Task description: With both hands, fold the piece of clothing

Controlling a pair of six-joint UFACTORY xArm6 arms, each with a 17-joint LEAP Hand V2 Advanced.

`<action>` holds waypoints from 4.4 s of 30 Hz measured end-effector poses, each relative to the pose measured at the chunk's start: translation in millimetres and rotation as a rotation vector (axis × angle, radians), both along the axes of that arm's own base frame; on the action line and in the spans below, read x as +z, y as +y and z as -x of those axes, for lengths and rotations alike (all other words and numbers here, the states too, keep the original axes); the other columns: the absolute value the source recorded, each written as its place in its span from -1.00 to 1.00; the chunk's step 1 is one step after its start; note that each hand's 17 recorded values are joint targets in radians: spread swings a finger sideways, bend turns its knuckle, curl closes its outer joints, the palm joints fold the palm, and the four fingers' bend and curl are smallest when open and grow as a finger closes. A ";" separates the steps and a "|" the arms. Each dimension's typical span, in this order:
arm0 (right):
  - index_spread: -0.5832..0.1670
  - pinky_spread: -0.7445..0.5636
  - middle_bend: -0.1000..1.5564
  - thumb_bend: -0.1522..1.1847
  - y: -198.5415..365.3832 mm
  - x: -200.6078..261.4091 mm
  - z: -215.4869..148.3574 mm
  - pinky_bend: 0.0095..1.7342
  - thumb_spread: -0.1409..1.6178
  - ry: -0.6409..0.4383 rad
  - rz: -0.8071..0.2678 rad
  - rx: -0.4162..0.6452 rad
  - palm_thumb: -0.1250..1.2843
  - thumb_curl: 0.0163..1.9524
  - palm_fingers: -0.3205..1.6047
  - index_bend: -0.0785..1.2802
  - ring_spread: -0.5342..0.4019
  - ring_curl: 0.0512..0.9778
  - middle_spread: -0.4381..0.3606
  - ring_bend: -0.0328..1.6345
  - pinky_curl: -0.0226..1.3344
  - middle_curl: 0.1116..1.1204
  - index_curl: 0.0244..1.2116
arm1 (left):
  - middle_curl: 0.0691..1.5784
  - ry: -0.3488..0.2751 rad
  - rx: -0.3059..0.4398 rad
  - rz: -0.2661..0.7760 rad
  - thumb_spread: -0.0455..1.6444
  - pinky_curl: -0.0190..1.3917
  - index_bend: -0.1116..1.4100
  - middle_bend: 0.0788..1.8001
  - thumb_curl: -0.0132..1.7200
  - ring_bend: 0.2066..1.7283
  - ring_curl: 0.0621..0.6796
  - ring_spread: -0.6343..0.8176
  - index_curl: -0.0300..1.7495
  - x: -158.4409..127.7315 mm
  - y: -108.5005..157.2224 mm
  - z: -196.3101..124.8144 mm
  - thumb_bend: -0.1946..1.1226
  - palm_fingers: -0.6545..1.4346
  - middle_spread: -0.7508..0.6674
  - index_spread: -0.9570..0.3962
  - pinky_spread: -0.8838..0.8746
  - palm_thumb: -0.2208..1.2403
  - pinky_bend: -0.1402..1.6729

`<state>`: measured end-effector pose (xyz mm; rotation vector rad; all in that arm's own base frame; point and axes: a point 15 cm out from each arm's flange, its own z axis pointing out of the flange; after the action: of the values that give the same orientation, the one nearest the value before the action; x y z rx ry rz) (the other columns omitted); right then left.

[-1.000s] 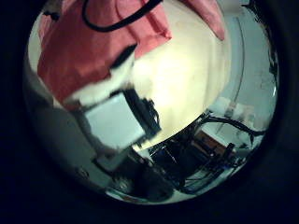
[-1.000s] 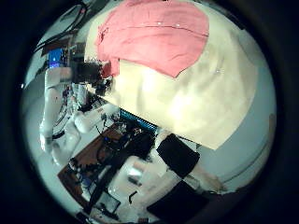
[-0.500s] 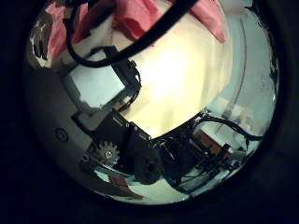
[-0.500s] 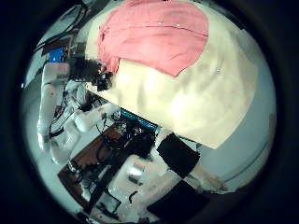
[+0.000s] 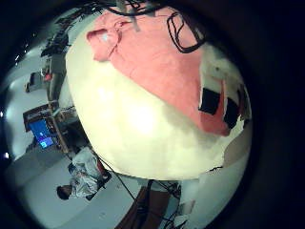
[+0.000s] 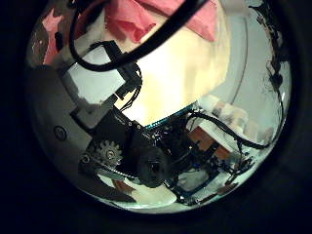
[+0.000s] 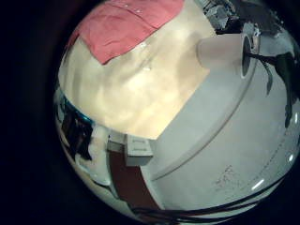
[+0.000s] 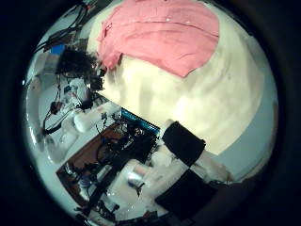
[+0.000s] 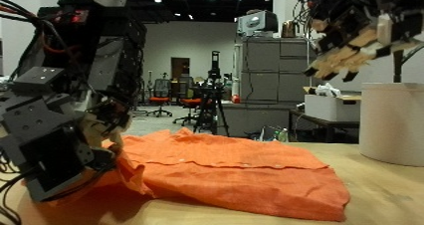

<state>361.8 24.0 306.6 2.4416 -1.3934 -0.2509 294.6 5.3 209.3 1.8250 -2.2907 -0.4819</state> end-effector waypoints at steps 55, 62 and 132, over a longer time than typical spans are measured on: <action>-0.42 -0.54 -0.37 -0.79 61.1 -177.6 -8.0 -0.47 0.24 -0.156 0.006 -0.135 0.34 -0.65 0.37 -0.61 -0.49 -0.33 -0.43 -0.11 -0.50 -0.28 -0.45 | 0.01 -0.028 -0.038 0.011 0.07 -0.10 -0.39 0.27 -0.08 0.61 0.45 -0.72 0.30 71.7 19.9 -25.9 -0.73 0.74 -0.62 -0.70 -0.63 0.48 0.57; -0.67 -0.85 -0.11 -0.81 52.5 -167.6 -37.6 -0.21 0.21 -0.214 0.084 -0.110 0.40 -0.64 0.71 -0.28 -0.61 -0.10 -0.66 0.09 -0.37 -0.02 -0.19 | 0.01 -0.026 -0.049 0.015 0.07 -0.10 -0.40 0.27 -0.07 0.61 0.44 -0.72 0.31 78.4 20.4 -26.6 -0.73 0.74 -0.62 -0.71 -0.63 0.48 0.57; -0.28 -0.38 0.54 -0.83 21.2 -112.9 -204.8 0.40 0.44 -0.237 0.119 -0.262 0.52 -0.55 0.51 0.46 -0.35 0.22 -0.33 0.61 0.00 0.34 0.54 | -0.01 -0.196 -0.234 -0.055 0.07 -0.09 -0.42 0.27 -0.08 0.61 0.47 -0.72 0.36 35.7 27.0 -277.8 -0.73 0.73 -0.63 -0.77 -0.62 0.46 0.58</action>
<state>566.6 45.2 193.7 2.2468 -1.7759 0.0657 572.4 32.2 244.9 1.7046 -2.6655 -0.4195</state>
